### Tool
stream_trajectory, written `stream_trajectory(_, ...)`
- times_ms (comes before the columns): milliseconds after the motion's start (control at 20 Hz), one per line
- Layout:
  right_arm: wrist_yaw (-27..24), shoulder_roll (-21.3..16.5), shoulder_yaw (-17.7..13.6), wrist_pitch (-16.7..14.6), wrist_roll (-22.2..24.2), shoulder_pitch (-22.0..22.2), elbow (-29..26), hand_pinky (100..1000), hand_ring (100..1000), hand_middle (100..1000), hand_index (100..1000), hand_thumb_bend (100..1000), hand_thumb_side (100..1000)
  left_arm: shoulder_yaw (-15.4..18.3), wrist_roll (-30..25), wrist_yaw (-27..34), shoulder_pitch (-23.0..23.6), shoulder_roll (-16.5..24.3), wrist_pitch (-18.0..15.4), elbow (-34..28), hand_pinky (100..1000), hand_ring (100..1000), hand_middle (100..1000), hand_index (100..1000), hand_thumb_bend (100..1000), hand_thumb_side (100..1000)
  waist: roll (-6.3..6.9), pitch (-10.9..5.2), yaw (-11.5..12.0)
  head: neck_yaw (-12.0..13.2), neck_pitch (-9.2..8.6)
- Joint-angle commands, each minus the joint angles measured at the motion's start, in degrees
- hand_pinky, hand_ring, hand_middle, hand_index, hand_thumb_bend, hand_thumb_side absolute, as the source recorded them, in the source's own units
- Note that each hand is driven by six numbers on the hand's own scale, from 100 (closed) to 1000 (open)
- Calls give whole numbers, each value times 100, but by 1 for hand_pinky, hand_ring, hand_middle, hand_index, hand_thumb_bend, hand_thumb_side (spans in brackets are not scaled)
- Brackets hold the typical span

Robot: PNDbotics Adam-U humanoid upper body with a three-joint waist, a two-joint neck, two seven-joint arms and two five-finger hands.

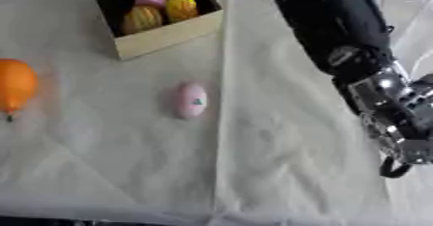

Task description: Pick up objects on the table and place them in the box.

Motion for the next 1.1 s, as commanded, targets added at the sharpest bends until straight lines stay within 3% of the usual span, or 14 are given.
stream_trajectory(50, -531, -538, 230, 64, 342, 32, -638, 840, 917, 770, 913, 101, 229, 61, 22, -43, -24, 173, -7, -112, 808, 807, 782, 838, 100, 642, 9, -144, -22, 47, 21)
stream_trajectory(300, -1194, -1023, 581, 170, 809, 331, -931, 841, 918, 769, 916, 100, 242, 73, 32, -59, 10, 192, 4, -112, 808, 808, 783, 838, 100, 643, -12, -163, -76, 106, 21)
stream_trajectory(550, -1682, -1268, 937, 180, 1103, 562, -1078, 842, 918, 767, 916, 100, 256, 74, 32, -65, 31, 203, 9, -112, 809, 810, 783, 838, 100, 643, -20, -174, -115, 126, 21)
stream_trajectory(700, -1890, -1246, 1161, 164, 1338, 587, -1097, 841, 918, 762, 917, 131, 217, 67, 24, -61, 33, 191, 10, -112, 809, 810, 784, 838, 100, 644, -18, -186, -132, 113, 21)
stream_trajectory(750, -1944, -1225, 1216, 166, 1400, 598, -1092, 842, 918, 764, 919, 100, 250, 64, 20, -60, 35, 187, 12, -112, 809, 811, 784, 839, 100, 644, -15, -188, -134, 113, 21)
stream_trajectory(1100, -2038, -1015, 1417, 219, 1515, 734, -994, 842, 919, 762, 922, 100, 284, 60, 10, -49, 46, 170, 21, -112, 808, 812, 784, 839, 100, 645, -3, -191, -134, 91, 21)
